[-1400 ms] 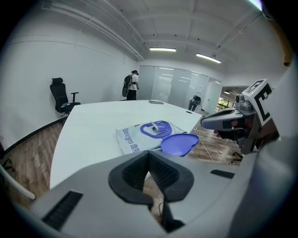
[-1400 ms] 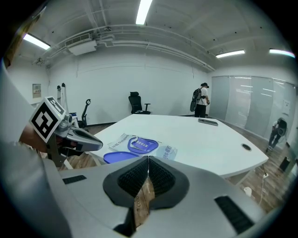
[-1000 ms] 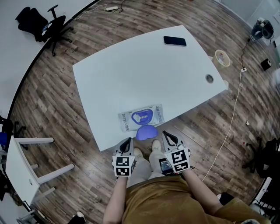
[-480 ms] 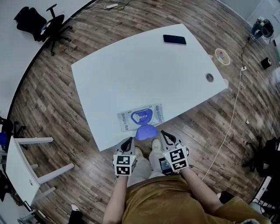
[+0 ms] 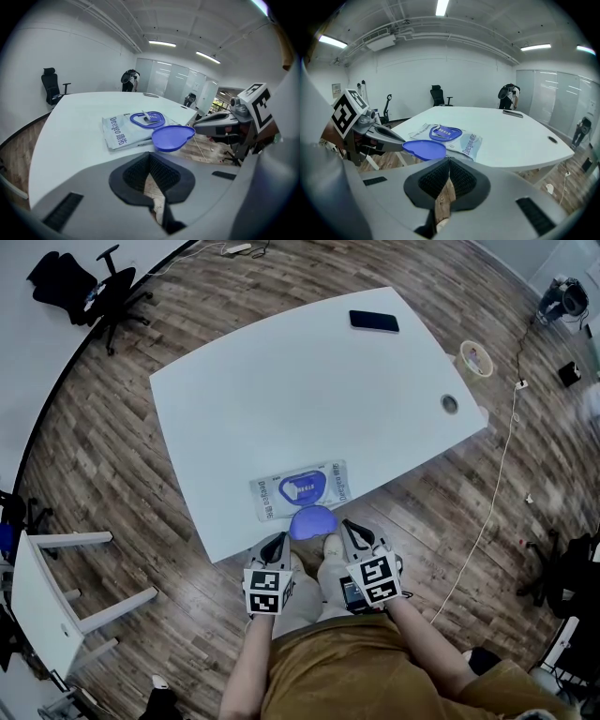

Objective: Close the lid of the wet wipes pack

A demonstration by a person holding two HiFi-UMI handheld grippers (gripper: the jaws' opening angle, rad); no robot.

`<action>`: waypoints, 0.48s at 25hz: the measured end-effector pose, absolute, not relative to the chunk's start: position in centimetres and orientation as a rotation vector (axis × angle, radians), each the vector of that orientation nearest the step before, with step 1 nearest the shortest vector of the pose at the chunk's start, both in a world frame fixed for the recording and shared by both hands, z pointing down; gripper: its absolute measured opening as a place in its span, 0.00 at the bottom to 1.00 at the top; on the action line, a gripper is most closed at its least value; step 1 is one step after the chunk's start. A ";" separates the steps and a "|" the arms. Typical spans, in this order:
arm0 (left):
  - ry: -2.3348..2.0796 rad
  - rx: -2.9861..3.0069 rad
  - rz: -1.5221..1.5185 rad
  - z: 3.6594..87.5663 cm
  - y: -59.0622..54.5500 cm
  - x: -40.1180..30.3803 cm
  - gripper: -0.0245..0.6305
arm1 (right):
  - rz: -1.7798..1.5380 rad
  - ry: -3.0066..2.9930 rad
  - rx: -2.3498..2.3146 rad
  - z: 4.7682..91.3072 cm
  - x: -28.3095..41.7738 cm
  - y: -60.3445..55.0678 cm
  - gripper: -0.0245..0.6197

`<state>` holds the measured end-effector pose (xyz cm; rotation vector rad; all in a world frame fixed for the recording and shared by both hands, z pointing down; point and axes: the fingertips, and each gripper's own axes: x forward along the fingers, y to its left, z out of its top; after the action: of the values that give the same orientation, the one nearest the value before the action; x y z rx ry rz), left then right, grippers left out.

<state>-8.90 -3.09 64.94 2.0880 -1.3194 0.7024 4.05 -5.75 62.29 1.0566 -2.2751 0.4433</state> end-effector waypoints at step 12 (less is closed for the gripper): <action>-1.307 2.088 0.670 64.8 -3.2 -8.2 0.03 | 0.430 -2.250 1.005 63.0 3.7 -5.0 0.05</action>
<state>-8.16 -3.20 64.84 2.0884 -1.3069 0.6703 3.74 -4.96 63.01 1.0048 -2.2502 0.4295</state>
